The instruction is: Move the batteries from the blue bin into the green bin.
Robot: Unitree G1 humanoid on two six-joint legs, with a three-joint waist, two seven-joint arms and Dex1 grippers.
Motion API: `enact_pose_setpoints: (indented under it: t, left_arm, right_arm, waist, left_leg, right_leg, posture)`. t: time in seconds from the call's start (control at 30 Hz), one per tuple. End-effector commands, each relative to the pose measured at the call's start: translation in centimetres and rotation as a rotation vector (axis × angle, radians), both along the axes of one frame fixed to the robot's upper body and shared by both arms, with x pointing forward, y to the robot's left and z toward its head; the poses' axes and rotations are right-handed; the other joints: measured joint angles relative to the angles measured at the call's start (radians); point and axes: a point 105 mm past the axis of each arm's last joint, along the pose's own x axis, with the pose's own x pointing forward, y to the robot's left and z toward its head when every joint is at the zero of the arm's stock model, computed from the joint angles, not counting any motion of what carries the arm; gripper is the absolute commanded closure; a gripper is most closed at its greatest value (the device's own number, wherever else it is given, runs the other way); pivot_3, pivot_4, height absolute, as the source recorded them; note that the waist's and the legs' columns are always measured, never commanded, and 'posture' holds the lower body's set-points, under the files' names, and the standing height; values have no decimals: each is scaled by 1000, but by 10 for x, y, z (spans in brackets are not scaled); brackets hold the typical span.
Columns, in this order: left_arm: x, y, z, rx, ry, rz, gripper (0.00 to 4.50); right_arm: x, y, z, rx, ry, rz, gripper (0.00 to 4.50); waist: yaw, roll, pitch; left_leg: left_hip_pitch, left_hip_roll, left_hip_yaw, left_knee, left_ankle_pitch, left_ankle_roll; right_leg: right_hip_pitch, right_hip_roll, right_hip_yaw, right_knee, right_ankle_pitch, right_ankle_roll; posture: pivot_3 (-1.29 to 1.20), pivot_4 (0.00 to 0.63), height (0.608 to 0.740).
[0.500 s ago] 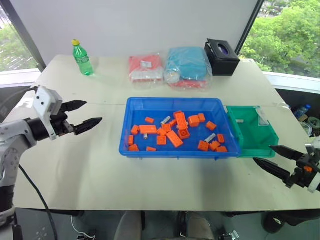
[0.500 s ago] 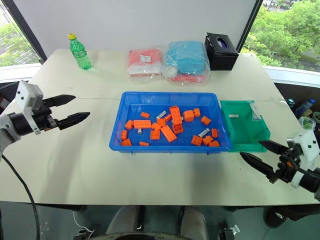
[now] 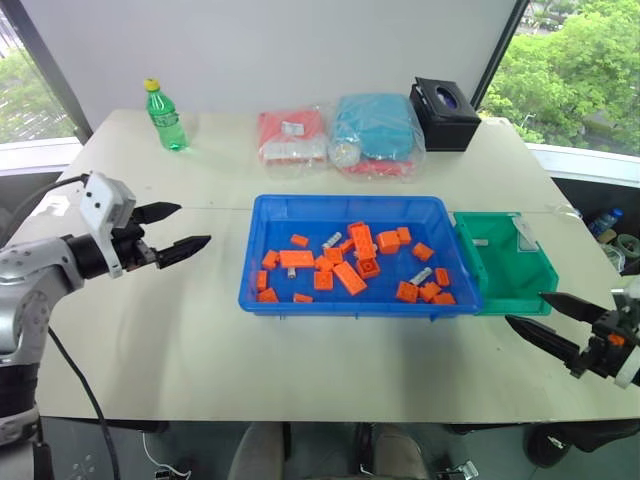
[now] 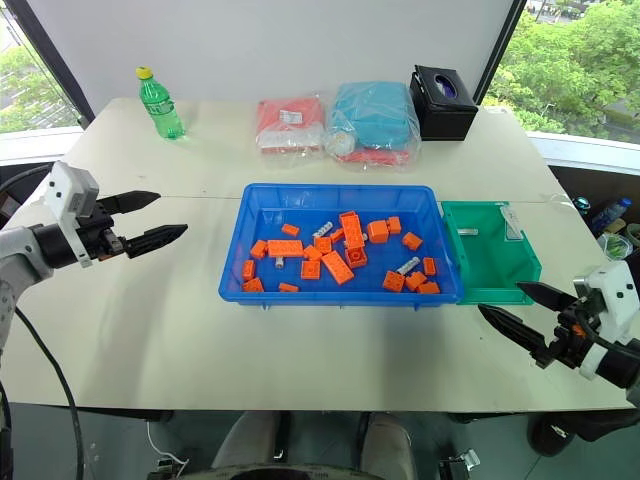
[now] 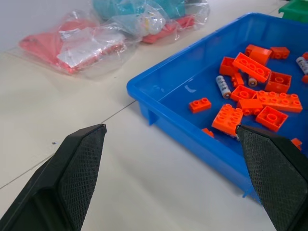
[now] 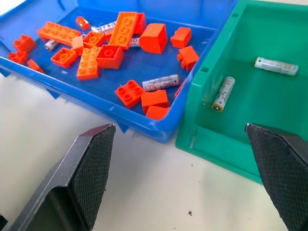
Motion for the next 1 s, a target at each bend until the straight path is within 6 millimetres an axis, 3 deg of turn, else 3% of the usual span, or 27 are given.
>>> enact_pose_setpoints:
  t: [0.03, 0.2, 0.37, 0.43, 0.53, 0.7, 0.83, 1.0]
  left_arm:
    - [-8, -10, 14, 4, -49, -41, 0]
    - [-16, -17, 7, 40, -13, -90, 0]
    - [-15, -16, 13, 45, -20, -102, 0]
    - [-16, -16, 16, 52, -27, -113, 0]
    - [-21, -18, 20, 61, -29, -134, 0]
    - [-31, -25, 20, 63, -28, -161, 0]
    - [-39, -30, 19, 64, -25, -170, 0]
    - [-47, -32, 19, 60, -20, -172, 0]
  right_arm:
    - [15, 8, 17, -60, -57, 58, 54]
    - [46, 41, 35, -61, -113, 225, 54]
    - [89, 99, 46, -70, -166, 419, 54]
    - [112, 135, 46, -77, -179, 507, 54]
    - [134, 188, 40, -117, -186, 657, 54]
    - [159, 240, 21, -150, -155, 754, 54]
    - [166, 269, -1, -213, -131, 835, 54]
    - [174, 289, -18, -248, -113, 866, 54]
  waist:
    - [-1, 0, 0]
    - [-5, 0, 0]
    - [-4, -3, 1]
    - [-5, -5, 2]
    - [-16, -7, 1]
    - [-22, -10, 0]
    - [-35, -11, -1]
    - [-42, -11, 0]
  left_leg:
    - [0, 0, 0, 0, 0, 0]
    - [2, 0, 4, 0, 0, 0]
    - [1, 0, 7, 0, 0, 0]
    - [2, 0, 7, 0, 1, 1]
    - [0, 0, 9, 0, 2, 3]
    - [-1, -2, 8, 0, 2, 4]
    - [0, -3, 8, 2, 3, 4]
    - [3, -2, 8, 1, 3, 3]
  right_leg:
    - [0, 0, 0, 0, 0, 0]
    - [-1, 1, 5, 1, 0, 0]
    - [-5, 1, 8, 4, 0, 0]
    - [-6, 1, 10, 6, 0, 0]
    - [-11, 2, 12, 11, 1, -1]
    - [-13, 3, 18, 21, 6, -3]
    - [-12, 4, 20, 26, 6, -2]
    - [-13, 4, 20, 27, 3, -3]
  posture:
    - [0, 150, 723]
    - [0, 150, 723]
    - [0, 150, 723]
    - [0, 150, 723]
    - [0, 150, 723]
    - [0, 150, 723]
    - [0, 150, 723]
    - [0, 150, 723]
